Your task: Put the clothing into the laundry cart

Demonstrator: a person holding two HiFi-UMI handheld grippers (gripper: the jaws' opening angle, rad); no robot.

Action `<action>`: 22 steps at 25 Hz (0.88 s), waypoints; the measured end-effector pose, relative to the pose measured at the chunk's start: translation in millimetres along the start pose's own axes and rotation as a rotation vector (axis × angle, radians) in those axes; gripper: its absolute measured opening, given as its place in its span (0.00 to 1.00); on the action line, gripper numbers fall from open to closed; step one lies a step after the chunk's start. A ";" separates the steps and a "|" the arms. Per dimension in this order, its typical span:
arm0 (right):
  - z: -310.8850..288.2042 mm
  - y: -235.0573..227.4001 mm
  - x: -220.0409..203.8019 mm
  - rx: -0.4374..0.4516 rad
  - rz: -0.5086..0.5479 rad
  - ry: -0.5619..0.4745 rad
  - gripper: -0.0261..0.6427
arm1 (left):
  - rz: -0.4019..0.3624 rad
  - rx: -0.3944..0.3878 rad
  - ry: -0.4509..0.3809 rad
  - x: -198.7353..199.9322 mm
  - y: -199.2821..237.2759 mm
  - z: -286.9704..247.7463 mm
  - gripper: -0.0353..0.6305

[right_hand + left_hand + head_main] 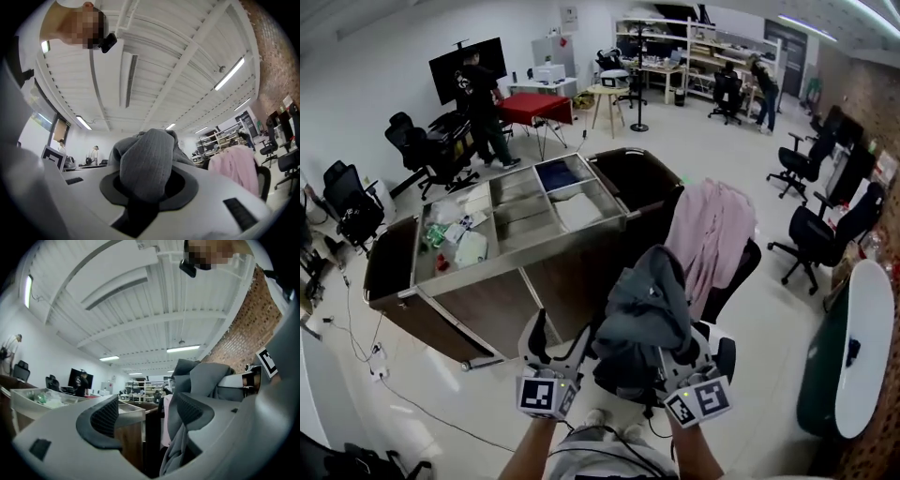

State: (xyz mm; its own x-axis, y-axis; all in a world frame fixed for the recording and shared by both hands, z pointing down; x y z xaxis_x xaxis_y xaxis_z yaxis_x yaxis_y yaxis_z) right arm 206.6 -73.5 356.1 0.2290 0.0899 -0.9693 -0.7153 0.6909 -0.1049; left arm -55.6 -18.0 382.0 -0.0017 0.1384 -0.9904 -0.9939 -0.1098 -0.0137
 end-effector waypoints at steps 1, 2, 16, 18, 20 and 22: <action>-7.9 6.2 -2.3 0.035 -0.011 -0.002 0.22 | -0.009 0.036 0.000 0.5 7.2 8.5 0.62; -15.5 13.3 -5.3 0.069 -0.024 -0.001 0.22 | -0.017 0.072 0.003 0.3 14.6 17.7 0.62; -120.2 201.4 -44.5 0.434 -0.133 0.061 0.22 | -0.058 0.413 0.004 30.8 165.2 163.2 0.62; -137.4 235.7 -51.7 0.461 -0.134 0.062 0.22 | -0.057 0.425 -0.004 33.7 193.8 180.6 0.62; -154.6 269.1 -58.7 0.479 -0.143 0.059 0.22 | -0.064 0.440 -0.011 38.6 223.5 199.1 0.62; -171.1 299.2 -64.4 0.499 -0.148 0.058 0.22 | -0.069 0.465 -0.020 43.2 250.9 217.9 0.62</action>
State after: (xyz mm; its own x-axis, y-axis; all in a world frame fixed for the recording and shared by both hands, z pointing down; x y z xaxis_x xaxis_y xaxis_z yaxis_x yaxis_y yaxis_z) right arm -135.1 4.7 349.0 0.2566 -0.0643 -0.9644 -0.2733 0.9522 -0.1362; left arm -329.2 174.9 365.7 0.0683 0.1491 -0.9865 -0.9358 0.3523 -0.0116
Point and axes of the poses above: the fingertips, and each gripper's own axes: z backward along the fingers, y to its left, x out of its top, the point moved 9 cm from there along z, backward along the fingers, and after that the axes turned 1 degree about y, right-handed, at the moved point
